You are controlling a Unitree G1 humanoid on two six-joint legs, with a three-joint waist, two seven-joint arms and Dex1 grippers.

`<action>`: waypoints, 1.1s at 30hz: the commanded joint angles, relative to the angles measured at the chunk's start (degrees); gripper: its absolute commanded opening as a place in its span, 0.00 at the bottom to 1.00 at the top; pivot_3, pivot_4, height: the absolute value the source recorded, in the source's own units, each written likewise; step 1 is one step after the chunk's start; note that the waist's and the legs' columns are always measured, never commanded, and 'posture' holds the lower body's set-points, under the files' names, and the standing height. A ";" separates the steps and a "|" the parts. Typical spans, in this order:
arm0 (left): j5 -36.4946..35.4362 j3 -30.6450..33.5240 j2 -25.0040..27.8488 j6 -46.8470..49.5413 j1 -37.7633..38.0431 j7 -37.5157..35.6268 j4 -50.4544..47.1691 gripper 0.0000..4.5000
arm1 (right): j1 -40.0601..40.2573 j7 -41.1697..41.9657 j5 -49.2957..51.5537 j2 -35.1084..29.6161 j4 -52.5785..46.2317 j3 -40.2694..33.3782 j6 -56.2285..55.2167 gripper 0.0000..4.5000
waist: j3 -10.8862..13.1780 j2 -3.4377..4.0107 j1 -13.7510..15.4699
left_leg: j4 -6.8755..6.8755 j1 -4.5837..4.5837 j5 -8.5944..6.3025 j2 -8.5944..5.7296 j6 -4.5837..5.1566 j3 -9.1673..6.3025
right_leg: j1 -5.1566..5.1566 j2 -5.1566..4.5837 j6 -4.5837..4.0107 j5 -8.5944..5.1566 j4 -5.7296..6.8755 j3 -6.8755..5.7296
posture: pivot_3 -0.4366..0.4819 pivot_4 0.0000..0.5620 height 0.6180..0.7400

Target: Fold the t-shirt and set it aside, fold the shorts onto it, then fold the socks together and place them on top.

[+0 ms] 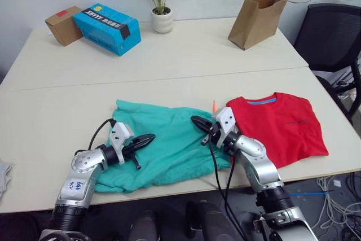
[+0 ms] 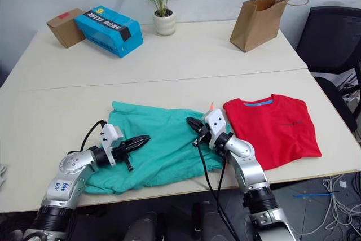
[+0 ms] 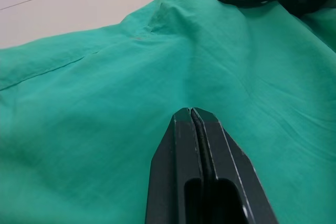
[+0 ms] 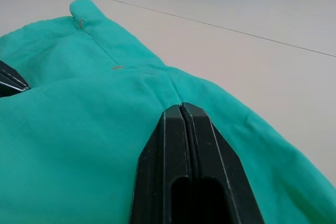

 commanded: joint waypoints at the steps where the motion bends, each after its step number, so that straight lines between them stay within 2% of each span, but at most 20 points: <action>1: 0.23 0.32 -0.08 -1.25 0.08 -0.27 -0.02 0.01 | -0.69 -0.69 0.19 0.57 -1.27 -0.74 -0.43 0.00 | 0.05 0.12 0.85 | 0.01 -0.17 0.02 0.03 0.02 0.24 | -0.22 0.03 -0.11 0.07 0.08 0.21 | 0.48 0.27 1.00; 10: 0.07 -0.38 0.17 0.25 -2.39 -0.54 -1.27 0.01 | -0.21 2.00 0.06 -0.83 -3.06 -0.28 -0.47 0.00 | 0.06 0.12 0.97 | -0.04 -0.27 -0.04 -0.05 0.18 0.38 | -0.29 0.02 -0.11 0.10 -0.10 0.42 | 0.48 0.27 1.00; 16: 0.05 -0.46 0.19 0.33 -3.04 -1.18 -0.49 0.01 | 0.08 1.72 -0.13 -0.25 -2.82 -0.57 -0.98 0.00 | 0.06 0.12 0.78 | -0.07 -0.69 -0.01 -0.05 0.17 0.56 | -0.83 0.02 -0.11 0.13 0.05 0.50 | 0.48 0.27 1.00; 21: 0.21 -0.54 0.04 0.06 -3.33 -1.55 0.21 0.01 | 0.04 1.75 0.00 -0.04 -2.24 -0.73 -1.22 0.00 | 0.09 0.13 0.60 | -0.07 -0.69 -0.01 -0.05 0.17 0.62 | -0.88 0.02 -0.12 0.16 0.05 0.54 | 0.48 0.27 1.00; 22: 0.25 -0.57 0.02 0.00 -3.34 -1.61 0.28 0.01 | 0.01 1.53 -0.05 -0.03 -2.24 -0.90 -1.24 0.00 | 0.11 0.17 0.28 | -0.34 -0.98 0.17 -0.31 0.25 0.18 | -0.52 -0.34 -0.10 0.16 -0.04 0.00 | 0.48 0.27 1.00; 24: 0.34 -0.75 0.06 -0.07 -3.42 -1.67 0.27 0.01 | -0.13 1.08 -0.45 -0.42 -2.59 -1.27 -1.11 0.00 | 0.20 0.35 0.10 | -0.85 -0.91 0.82 -1.14 0.25 -1.65 | 0.49 -1.24 0.23 -0.03 -0.47 -1.92 | 0.48 0.27 1.00; 25: 0.45 -0.93 0.15 -0.10 -3.53 -1.74 0.16 0.01 | -0.11 1.22 -0.69 -0.96 -3.19 -1.31 -0.91 0.00 | 0.33 0.55 0.62 | -0.85 -0.58 1.08 -1.32 0.23 -2.26 | 0.62 -1.48 0.64 -0.21 -0.53 -2.43 | 0.48 0.27 1.00; 28: 0.48 -1.40 0.41 0.30 -4.17 -2.12 -0.88 0.01 | 0.68 2.92 -0.27 -2.73 -6.73 -1.00 0.03 0.00 | 0.46 0.74 2.27 | -0.48 -1.03 0.99 -1.10 0.26 -2.06 | 0.32 -1.28 0.65 -0.15 -0.41 -2.12 | 0.48 0.27 1.00; 33: 0.74 -3.01 -0.20 1.90 -7.14 -2.37 -1.94 0.01 | 1.96 4.87 -0.90 -4.91 -8.31 0.22 -0.02 0.00 | 0.47 0.74 3.17 | -0.46 -1.08 0.82 -1.11 0.41 -1.80 | 0.22 -1.25 0.63 -0.14 -0.49 -1.85 | 0.48 0.27 1.00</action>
